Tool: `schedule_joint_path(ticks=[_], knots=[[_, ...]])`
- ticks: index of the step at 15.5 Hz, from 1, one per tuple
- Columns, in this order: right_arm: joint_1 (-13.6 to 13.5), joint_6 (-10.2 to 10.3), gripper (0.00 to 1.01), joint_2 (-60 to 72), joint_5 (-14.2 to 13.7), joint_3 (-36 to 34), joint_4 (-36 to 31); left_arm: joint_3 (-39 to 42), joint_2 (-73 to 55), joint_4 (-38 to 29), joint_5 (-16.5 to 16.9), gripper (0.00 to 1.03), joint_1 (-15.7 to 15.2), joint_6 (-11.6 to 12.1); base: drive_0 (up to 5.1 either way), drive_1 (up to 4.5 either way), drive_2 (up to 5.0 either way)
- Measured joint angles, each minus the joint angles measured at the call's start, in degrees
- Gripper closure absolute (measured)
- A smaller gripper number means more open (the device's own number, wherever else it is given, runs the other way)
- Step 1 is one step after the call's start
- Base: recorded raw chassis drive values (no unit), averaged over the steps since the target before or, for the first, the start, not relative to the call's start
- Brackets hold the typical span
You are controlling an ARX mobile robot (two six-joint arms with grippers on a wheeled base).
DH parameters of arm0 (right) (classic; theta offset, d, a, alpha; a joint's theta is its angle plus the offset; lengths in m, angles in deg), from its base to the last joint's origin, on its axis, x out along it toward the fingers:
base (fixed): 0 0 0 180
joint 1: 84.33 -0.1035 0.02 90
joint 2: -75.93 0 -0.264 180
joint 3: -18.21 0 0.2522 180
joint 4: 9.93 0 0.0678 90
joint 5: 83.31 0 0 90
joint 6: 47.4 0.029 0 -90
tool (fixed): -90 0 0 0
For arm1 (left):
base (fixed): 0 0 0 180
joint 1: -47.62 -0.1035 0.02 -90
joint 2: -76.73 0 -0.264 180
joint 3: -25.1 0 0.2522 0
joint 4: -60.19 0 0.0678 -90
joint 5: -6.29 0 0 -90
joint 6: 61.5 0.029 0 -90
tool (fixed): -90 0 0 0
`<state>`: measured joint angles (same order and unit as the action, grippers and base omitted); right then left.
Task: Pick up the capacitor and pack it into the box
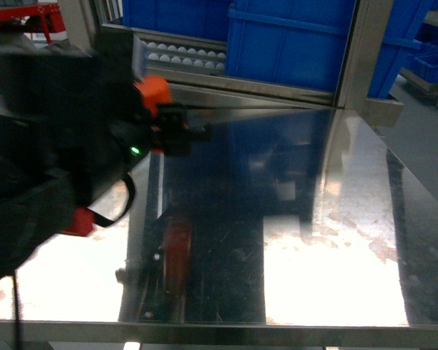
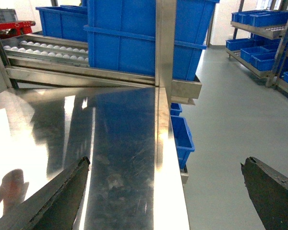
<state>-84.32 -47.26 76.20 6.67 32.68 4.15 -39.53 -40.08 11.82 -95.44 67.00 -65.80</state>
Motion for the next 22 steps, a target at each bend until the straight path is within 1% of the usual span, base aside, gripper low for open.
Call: schedule_joint_path(ticks=[1, 2, 3, 4, 5, 6, 7, 8, 9, 11, 12, 13, 14, 15, 17, 19, 20, 21, 22], knots=[[0.00, 0.00, 0.03, 0.00, 0.00, 0.00, -0.02, 6.47, 7.30, -2.27, -1.27, 0.58, -1.14, 1.01, 0.0, 0.00, 0.0], [0.00, 0.00, 0.03, -0.02, 0.02, 0.00, -0.02, 14.69, 15.61, -3.52, -2.91, 0.58, -2.19, 1.64, 0.0, 0.00, 0.0], [0.00, 0.00, 0.03, 0.00, 0.02, 0.00, -0.04, 22.77, 23.37, -2.58, -4.55, 0.58, -2.71, 2.03, 0.0, 0.00, 0.0], [0.00, 0.00, 0.03, 0.00, 0.00, 0.00, -0.02, 30.27, 31.54, -0.31, -6.19, 0.58, -2.51, 3.15, 0.0, 0.00, 0.0], [0.00, 0.02, 0.03, 0.00, 0.02, 0.00, 0.00, 36.63, 41.68, 4.22, -8.02, 0.58, -1.38, 4.17, 0.0, 0.00, 0.0], [0.00, 0.00, 0.03, 0.00, 0.02, 0.00, -0.02, 41.27, 53.35, 11.72, -10.19, 0.58, 0.22, 4.35, 0.0, 0.00, 0.0], [0.00, 0.00, 0.03, 0.00, 0.02, 0.00, -0.02, 44.17, 65.83, 21.14, -13.16, 0.58, 2.38, 4.33, 0.0, 0.00, 0.0], [0.00, 0.00, 0.03, 0.00, 0.02, 0.00, 0.00, 44.89, 75.45, 26.47, -13.79, 0.58, 3.28, 4.33, 0.0, 0.00, 0.0], [0.00, 0.00, 0.03, 0.00, 0.00, 0.00, -0.04, 44.65, 79.97, 26.40, -14.03, 0.58, 3.30, 4.33, 0.0, 0.00, 0.0], [0.00, 0.00, 0.03, 0.00, 0.00, 0.00, -0.02, 44.37, 80.00, 27.10, -14.14, 0.58, 3.15, 4.28, 0.0, 0.00, 0.0], [0.00, 0.02, 0.03, 0.00, 0.04, 0.00, 0.00, 43.85, 81.90, 34.80, -9.62, 0.58, 1.22, 4.33, 0.0, 0.00, 0.0], [0.00, 0.00, 0.03, 0.00, 0.00, 0.00, 0.00, 44.59, 85.29, 38.23, -6.45, 0.58, -1.42, 4.33, 0.0, 0.00, 0.0], [0.00, 0.00, 0.03, 0.00, 0.02, 0.00, -0.02, 45.20, 88.17, 39.43, -4.28, 0.58, -4.02, 4.33, 0.0, 0.00, 0.0], [0.00, 0.00, 0.03, 0.00, 0.04, 0.00, -0.02, 45.83, 90.53, 40.59, -2.27, 0.58, -5.95, 4.31, 0.0, 0.00, 0.0], [0.00, 0.00, 0.03, 0.00, 0.02, 0.00, 0.00, 47.65, 93.88, 43.47, 1.51, 0.58, -9.20, 4.33, 0.0, 0.00, 0.0], [0.00, 0.00, 0.03, 0.00, 0.02, 0.00, 0.00, 48.17, 97.33, 45.48, 3.93, 0.58, -11.82, 4.33, 0.0, 0.00, 0.0], [0.00, 0.00, 0.03, 0.00, 0.02, 0.00, 0.00, 48.33, 98.95, 46.84, 6.97, 0.58, -14.08, 4.31, 0.0, 0.00, 0.0], [0.00, 0.02, 0.03, 0.00, 0.04, 0.00, -0.04, 49.27, 100.41, 46.97, 11.21, 0.58, -18.84, 4.33, 0.0, 0.00, 0.0], [0.00, 0.00, 0.03, 0.00, -0.07, 0.00, 0.02, 50.14, 101.22, 47.21, 10.69, 0.58, -19.85, 4.15, 0.0, 0.00, 0.0]])
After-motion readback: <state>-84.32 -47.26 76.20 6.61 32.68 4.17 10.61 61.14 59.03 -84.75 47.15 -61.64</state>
